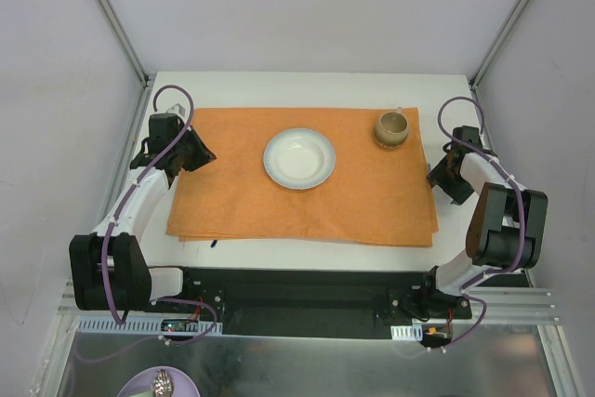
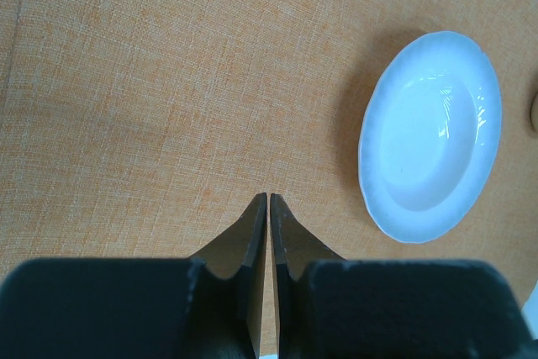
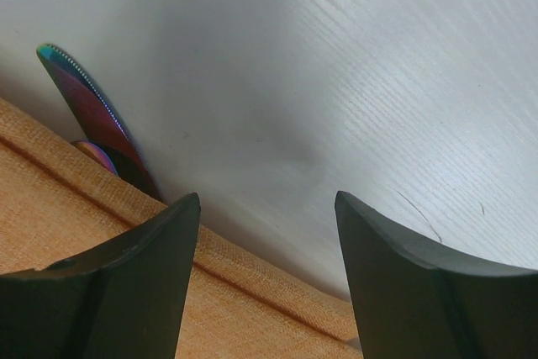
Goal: Set the dinner table for one person
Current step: Place the cup on the napkin, then pick up the spoon from the center of the board.
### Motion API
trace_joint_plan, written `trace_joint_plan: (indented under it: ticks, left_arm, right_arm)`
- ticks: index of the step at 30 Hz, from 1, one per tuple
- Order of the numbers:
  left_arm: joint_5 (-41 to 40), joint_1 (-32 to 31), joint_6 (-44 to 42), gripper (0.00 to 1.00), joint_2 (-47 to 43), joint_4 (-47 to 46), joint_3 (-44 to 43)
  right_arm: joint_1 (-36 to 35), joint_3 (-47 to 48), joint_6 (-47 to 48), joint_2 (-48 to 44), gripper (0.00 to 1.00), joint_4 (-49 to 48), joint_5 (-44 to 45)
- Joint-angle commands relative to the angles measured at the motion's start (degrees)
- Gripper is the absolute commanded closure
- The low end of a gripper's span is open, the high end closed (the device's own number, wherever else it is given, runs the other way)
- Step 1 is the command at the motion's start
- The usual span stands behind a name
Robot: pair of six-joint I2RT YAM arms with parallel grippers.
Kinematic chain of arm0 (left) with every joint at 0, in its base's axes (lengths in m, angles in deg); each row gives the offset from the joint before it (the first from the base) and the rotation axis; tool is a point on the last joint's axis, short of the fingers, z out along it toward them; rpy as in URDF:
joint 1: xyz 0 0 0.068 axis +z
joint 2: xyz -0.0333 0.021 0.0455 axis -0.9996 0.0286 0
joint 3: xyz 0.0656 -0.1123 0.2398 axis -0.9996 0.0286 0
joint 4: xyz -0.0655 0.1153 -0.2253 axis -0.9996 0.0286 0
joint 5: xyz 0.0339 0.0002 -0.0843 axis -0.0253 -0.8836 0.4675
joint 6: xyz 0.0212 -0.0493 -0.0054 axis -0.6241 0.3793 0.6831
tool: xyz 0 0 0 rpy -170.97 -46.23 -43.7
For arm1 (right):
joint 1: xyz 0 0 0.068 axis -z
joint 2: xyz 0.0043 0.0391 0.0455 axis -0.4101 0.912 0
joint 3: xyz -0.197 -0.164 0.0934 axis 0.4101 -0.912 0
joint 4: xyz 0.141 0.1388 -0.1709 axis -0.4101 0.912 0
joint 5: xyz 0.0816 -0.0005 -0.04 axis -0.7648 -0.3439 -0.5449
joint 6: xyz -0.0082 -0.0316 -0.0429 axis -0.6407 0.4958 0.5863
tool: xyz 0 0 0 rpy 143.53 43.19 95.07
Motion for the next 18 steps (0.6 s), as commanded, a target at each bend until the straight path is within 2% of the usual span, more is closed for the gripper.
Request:
trace_joint_plan:
  ticks: [1,8,18]
  left_arm:
    - [0.3,0.1,0.8,0.96,-0.5,-0.5,0.0]
    - [0.3,0.1,0.8,0.96,-0.5,-0.4,0.4]
    - [0.3,0.2,0.8,0.96,-0.4,-0.5,0.4]
  right_arm:
    - [0.3,0.6,0.8,0.4,0.31,0.2,-1.3]
    - [0.3,0.6,1.3,0.6,0.31,0.1,-3.6]
    - [0.3,-1.3,2.0,-2.9,0.31,-4.7,-11.8]
